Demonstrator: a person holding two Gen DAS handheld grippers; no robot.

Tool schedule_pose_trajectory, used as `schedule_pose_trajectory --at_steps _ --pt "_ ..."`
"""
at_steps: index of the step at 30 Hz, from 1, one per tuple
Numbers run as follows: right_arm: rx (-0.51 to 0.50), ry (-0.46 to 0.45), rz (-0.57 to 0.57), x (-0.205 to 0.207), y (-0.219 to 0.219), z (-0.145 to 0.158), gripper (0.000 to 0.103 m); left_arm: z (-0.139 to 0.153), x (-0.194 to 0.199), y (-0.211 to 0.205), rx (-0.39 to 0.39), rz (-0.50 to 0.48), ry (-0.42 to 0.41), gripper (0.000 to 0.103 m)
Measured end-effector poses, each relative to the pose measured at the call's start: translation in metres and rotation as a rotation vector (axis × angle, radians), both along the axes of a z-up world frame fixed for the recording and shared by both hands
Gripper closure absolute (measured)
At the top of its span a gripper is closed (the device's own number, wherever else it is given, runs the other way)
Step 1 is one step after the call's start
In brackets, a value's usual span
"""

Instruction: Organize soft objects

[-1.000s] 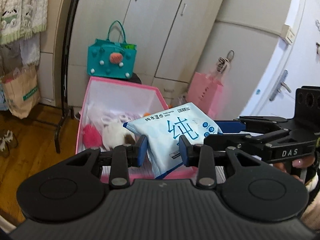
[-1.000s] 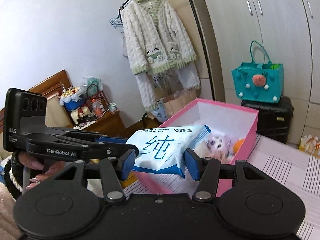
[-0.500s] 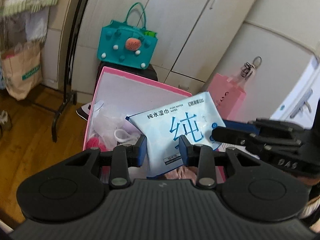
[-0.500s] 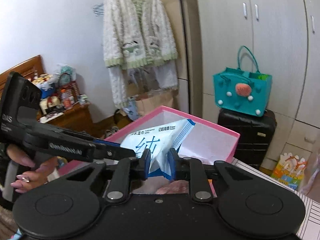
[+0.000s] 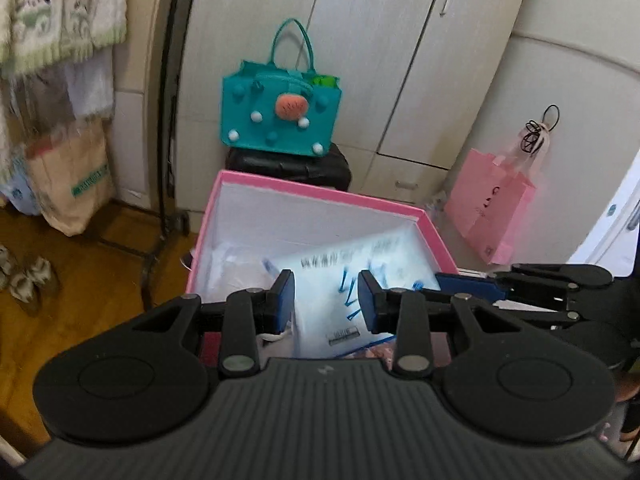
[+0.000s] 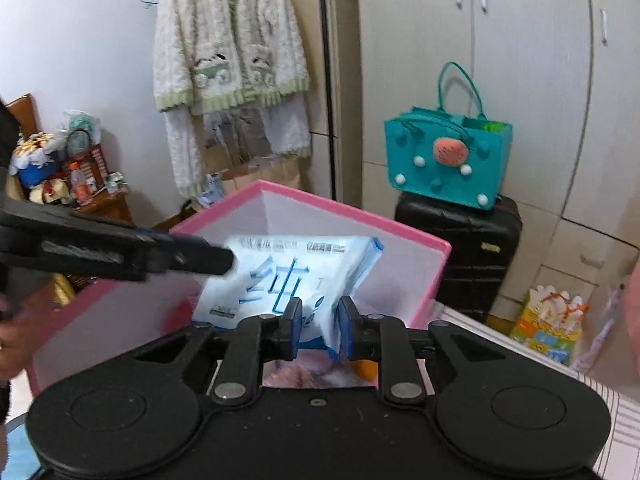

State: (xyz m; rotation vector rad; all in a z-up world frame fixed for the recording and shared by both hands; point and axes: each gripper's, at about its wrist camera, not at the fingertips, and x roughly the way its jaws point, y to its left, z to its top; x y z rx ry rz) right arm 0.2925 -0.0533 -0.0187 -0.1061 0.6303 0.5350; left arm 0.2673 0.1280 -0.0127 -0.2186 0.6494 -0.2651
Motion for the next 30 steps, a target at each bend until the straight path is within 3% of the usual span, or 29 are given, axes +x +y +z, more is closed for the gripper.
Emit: schedule_pose_trajectory --at_steps 6,10,12,20,22,30 --pt "0.038 -0.021 -0.042 -0.024 -0.020 0.006 0.078 0.010 -0.024 -0.002 0.014 -0.008 -0.030 0.069" --pt "0.242 0.067 -0.062 -0.049 -0.048 0.009 0.078 0.021 -0.041 -0.010 -0.011 -0.013 -0.051 0.064" --pt "0.274 0.051 -0.053 -0.069 -0.052 0.012 0.078 0.024 -0.051 -0.015 -0.005 -0.014 -0.075 0.061" --pt "0.261 -0.005 -0.017 -0.128 -0.060 0.025 0.073 0.025 -0.095 -0.036 0.032 0.011 -0.108 0.058" --pt "0.245 -0.037 -0.052 -0.139 -0.063 0.025 0.062 0.026 -0.109 -0.041 0.047 0.026 -0.131 0.054" --pt "0.183 -0.079 -0.224 -0.181 -0.083 0.018 0.049 0.029 -0.163 -0.064 0.077 0.018 -0.216 0.047"
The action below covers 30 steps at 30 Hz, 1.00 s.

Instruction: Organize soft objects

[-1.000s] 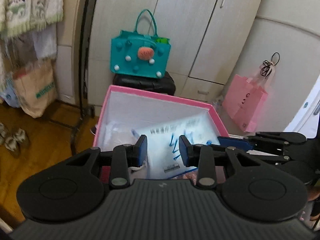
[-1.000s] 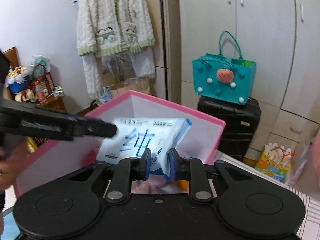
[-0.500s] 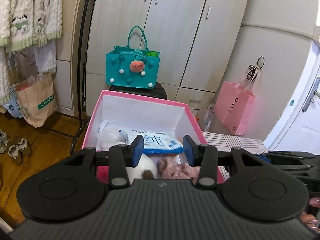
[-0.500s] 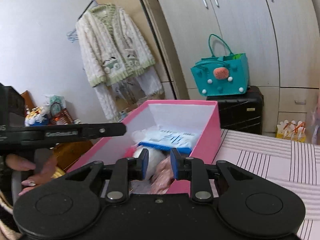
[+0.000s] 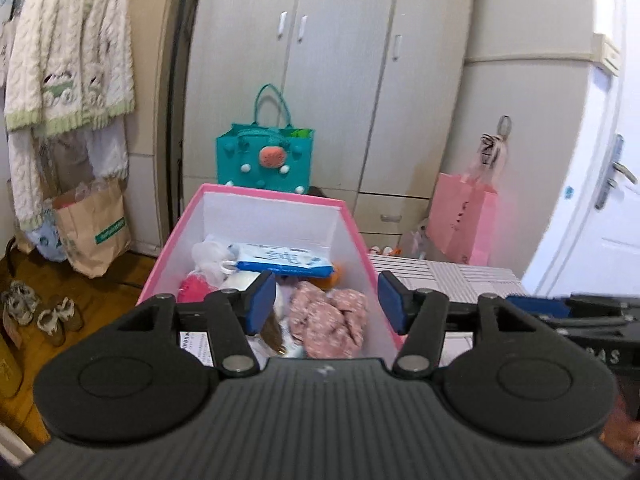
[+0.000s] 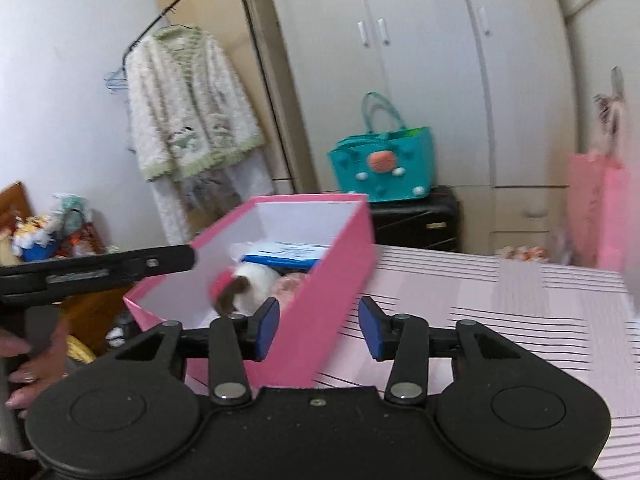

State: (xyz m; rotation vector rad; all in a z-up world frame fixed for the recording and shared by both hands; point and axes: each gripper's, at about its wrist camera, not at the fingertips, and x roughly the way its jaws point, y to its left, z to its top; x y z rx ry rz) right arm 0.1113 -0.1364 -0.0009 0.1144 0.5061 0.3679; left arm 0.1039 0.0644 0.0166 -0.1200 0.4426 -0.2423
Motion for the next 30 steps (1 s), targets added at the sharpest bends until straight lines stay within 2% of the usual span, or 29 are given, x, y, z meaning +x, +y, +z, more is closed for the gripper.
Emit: schedule_pose_trajectory --at_steps 3,10,13,17,18,19,20,21,23,27,30 --pt "-0.023 -0.042 -0.044 -0.019 -0.005 0.007 0.046 0.001 -0.015 -0.008 0.014 -0.012 -0.019 0.045" --pt "-0.077 -0.119 -0.102 -0.058 -0.005 0.018 0.030 -0.002 -0.044 -0.010 0.015 0.025 -0.050 0.036" --pt "-0.096 -0.109 -0.118 -0.066 -0.006 0.017 0.029 -0.002 -0.052 -0.011 0.034 0.046 -0.061 0.030" --pt "-0.068 -0.110 -0.156 -0.076 -0.012 0.015 0.028 0.001 -0.057 -0.014 0.051 0.055 -0.092 0.019" --pt "-0.067 -0.108 -0.163 -0.077 -0.012 0.013 0.020 0.001 -0.059 -0.016 0.057 0.053 -0.100 0.017" --pt "-0.067 -0.104 -0.179 -0.078 -0.013 0.012 0.007 0.001 -0.061 -0.017 0.061 0.049 -0.106 0.010" --pt "-0.070 -0.105 -0.190 -0.080 -0.013 0.010 0.004 0.001 -0.063 -0.018 0.062 0.045 -0.113 0.003" --pt "-0.082 -0.105 -0.194 -0.082 -0.012 0.008 0.002 -0.001 -0.063 -0.018 0.062 0.048 -0.119 0.001" --pt "-0.108 -0.086 -0.183 -0.082 -0.010 0.005 0.002 -0.004 -0.063 -0.021 0.083 0.070 -0.114 0.000" --pt "-0.090 -0.053 -0.235 -0.082 -0.013 0.003 0.000 -0.009 -0.063 -0.025 0.139 0.106 -0.107 0.000" --pt "-0.089 -0.016 -0.288 -0.081 -0.016 0.003 0.000 -0.008 -0.063 -0.025 0.145 0.158 -0.079 0.000"
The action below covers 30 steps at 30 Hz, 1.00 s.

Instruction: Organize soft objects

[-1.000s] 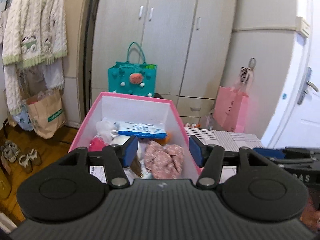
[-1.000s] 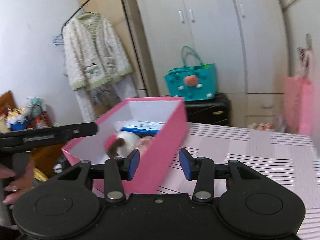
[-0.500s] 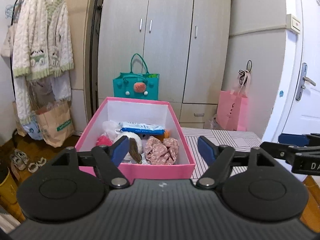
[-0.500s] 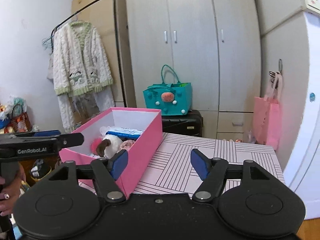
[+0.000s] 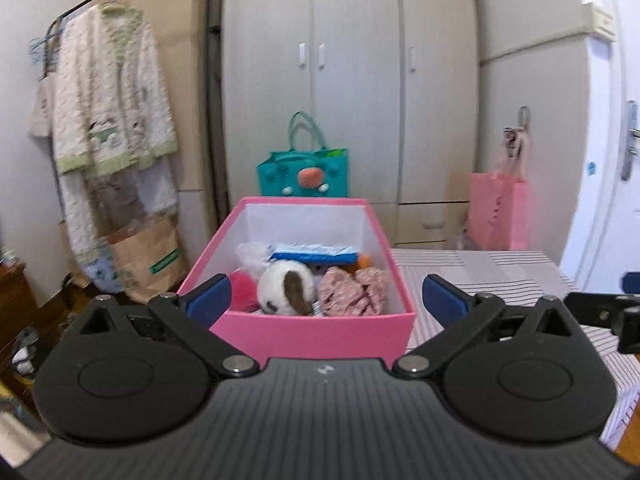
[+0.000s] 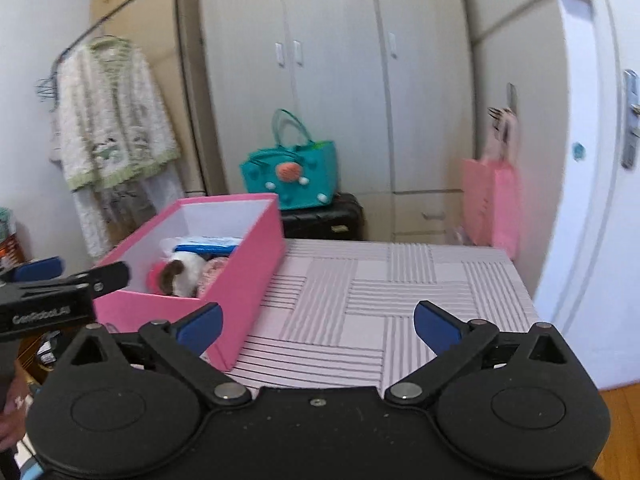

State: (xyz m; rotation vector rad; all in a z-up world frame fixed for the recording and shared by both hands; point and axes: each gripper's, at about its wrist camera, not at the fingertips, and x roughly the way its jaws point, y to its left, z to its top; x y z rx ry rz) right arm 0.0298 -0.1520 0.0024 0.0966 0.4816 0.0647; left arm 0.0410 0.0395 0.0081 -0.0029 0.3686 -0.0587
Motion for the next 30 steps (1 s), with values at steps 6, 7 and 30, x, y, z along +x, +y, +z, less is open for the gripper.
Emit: schedule_pose_trajectory --at_steps 6,7,30 --pt "-0.028 -0.056 -0.061 -0.016 -0.003 0.007 0.000 0.001 -0.010 0.005 -0.004 0.036 -0.011 0.000" --pt "-0.024 -0.061 -0.069 -0.018 -0.003 0.007 0.000 0.000 -0.011 0.005 -0.005 0.040 -0.011 0.000" --pt "-0.154 -0.144 -0.088 -0.044 0.014 0.011 0.000 -0.005 -0.022 -0.007 0.067 0.004 -0.007 0.000"
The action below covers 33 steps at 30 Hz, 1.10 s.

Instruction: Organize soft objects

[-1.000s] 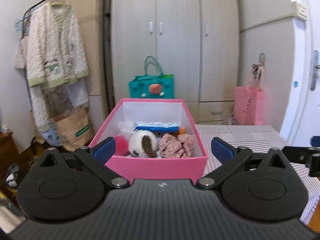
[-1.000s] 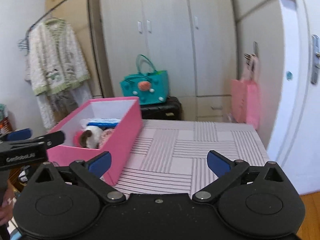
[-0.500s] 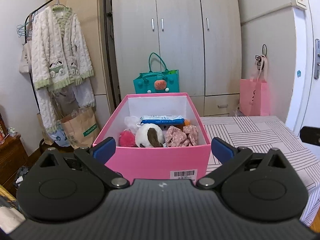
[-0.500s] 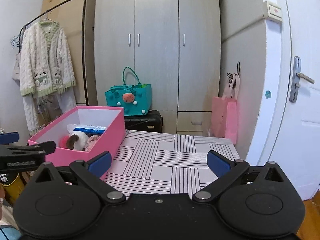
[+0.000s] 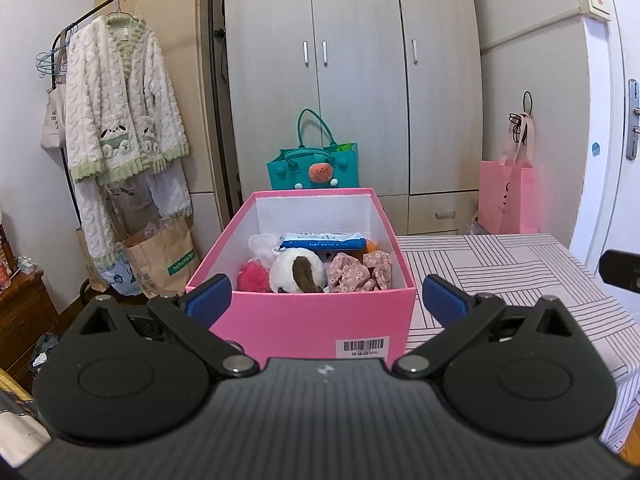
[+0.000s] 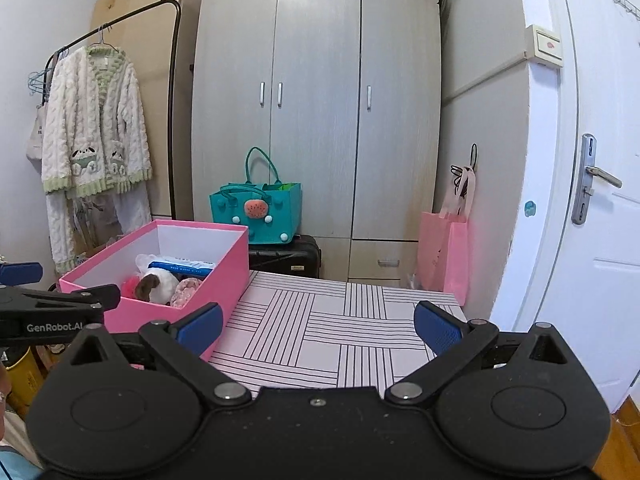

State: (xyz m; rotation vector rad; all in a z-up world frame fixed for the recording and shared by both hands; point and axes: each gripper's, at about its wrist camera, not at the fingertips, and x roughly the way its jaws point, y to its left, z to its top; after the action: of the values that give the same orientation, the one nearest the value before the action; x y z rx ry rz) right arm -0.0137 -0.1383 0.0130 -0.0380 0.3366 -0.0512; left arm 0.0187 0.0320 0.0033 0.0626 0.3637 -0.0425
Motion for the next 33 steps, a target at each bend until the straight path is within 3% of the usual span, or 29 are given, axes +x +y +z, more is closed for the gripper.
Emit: schedule_pose_trajectory --at_steps 19,33 --pt "0.037 0.060 -0.063 0.016 -0.012 -0.004 0.000 0.012 0.002 -0.009 0.035 -0.025 0.002 0.000" --pt "0.016 0.048 -0.059 0.014 -0.009 -0.006 0.000 0.007 0.006 -0.004 -0.008 -0.011 0.028 0.000"
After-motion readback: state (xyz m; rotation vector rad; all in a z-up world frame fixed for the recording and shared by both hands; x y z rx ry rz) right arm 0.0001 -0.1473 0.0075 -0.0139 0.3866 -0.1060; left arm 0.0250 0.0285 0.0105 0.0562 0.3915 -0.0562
